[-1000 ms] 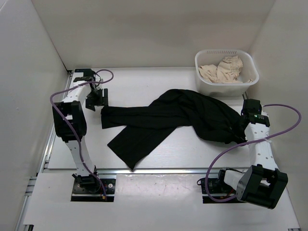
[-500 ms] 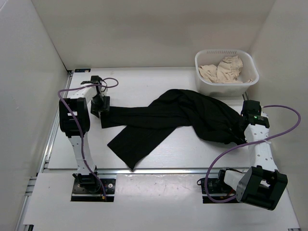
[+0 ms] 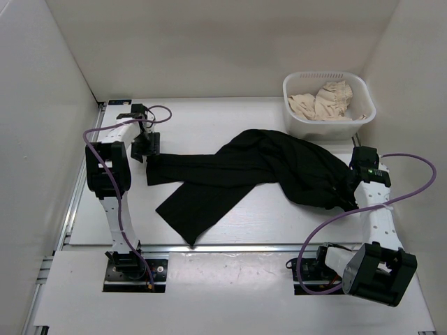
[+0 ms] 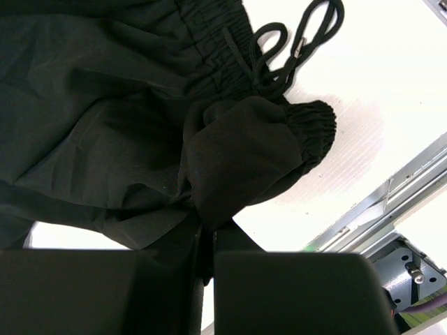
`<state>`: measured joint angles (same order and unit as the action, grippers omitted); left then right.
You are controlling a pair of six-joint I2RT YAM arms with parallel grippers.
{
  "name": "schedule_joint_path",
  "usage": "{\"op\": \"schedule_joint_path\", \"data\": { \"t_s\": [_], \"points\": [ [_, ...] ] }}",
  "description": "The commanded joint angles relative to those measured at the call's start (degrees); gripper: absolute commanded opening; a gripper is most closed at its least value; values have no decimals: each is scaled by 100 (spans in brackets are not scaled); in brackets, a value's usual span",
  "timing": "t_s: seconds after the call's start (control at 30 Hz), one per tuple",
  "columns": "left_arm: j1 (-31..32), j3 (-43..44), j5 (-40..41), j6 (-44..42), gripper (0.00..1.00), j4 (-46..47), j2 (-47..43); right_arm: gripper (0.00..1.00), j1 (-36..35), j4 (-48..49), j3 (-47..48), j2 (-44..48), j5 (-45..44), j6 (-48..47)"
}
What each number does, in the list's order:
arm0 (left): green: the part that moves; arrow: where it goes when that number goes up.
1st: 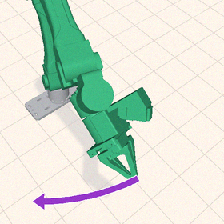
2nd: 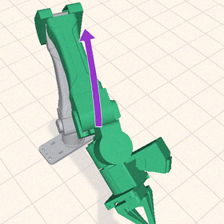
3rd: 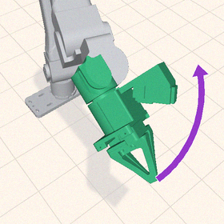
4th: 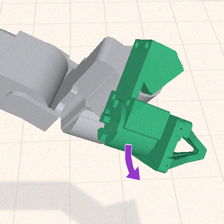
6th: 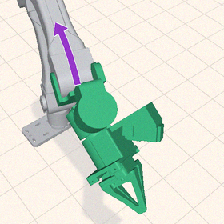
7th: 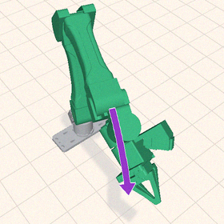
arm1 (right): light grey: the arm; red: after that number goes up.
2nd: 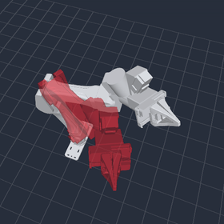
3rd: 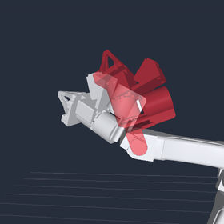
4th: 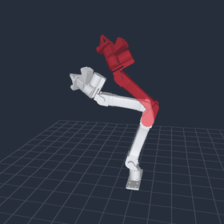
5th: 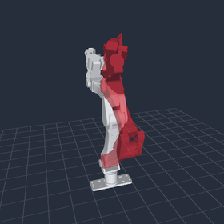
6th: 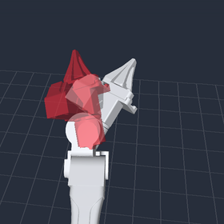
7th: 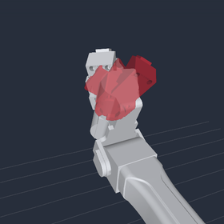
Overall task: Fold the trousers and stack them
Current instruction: Flatten the trousers out
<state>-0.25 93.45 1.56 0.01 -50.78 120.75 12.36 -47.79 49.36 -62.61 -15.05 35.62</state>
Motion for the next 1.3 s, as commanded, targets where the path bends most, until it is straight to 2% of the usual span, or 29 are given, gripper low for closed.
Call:
{"op": "schedule_joint_path", "data": {
  "t_s": [0.0,0.07,0.13,0.17,0.23,0.33,0.43,0.5,0.7,0.77,0.87,0.93,1.0,1.03,1.07,1.13,1.2,1.27],
  "points": [
    [25,112,-25,-1,70,51,-149,0,21,103,-58,56,-43,-11],
    [25,235,-24,-1,66,51,-43,0,21,103,-58,56,-42,-11],
    [25,305,-24,-1,54,51,97,0,21,103,-58,56,-42,-11],
    [25,375,-94,-1,47,51,98,0,21,103,-58,56,-42,-11],
    [25,445,-252,-1,24,51,150,0,21,103,-58,56,-42,-72],
    [25,603,-253,-1,22,51,151,0,21,103,-58,56,-94,-125],
    [25,735,98,-1,19,112,-120,0,21,217,46,-75,-95,-335],
    [-220,1050,221,-1,19,113,-262,0,21,322,300,-225,-43,-520],
    [-1125,2438,327,-1,18,-299,-771,0,21,-176,2830,-1209,11,-1101],
    [-1354,2503,327,-1,18,-370,-1182,0,21,-353,3491,-1210,-41,-1153],
    [-1889,1881,397,-1,18,-371,-2016,0,90,-853,3476,-921,-304,-830],
    [-2066,889,397,-1,18,-432,-2519,0,161,-1248,3082,-464,-437,-645],
    [-2294,20,397,-1,18,-432,-3281,0,249,-1364,2090,140,-438,-434],
    [-2347,-872,528,-1,18,-432,-3529,0,319,-1425,1729,353,-377,-311],
    [-2400,-1325,608,-1,18,-432,-3758,0,320,-1426,1021,546,-106,-214],
    [-2566,-2499,731,-1,18,-511,-4374,0,372,-1426,428,1039,150,207],
    [-2734,-3181,811,-1,18,-590,-4682,0,372,-1479,-300,1433,318,637],
    [-3094,-3978,1047,-1,18,-590,-4990,0,372,-1531,-628,1654,371,858]
  ]
}}
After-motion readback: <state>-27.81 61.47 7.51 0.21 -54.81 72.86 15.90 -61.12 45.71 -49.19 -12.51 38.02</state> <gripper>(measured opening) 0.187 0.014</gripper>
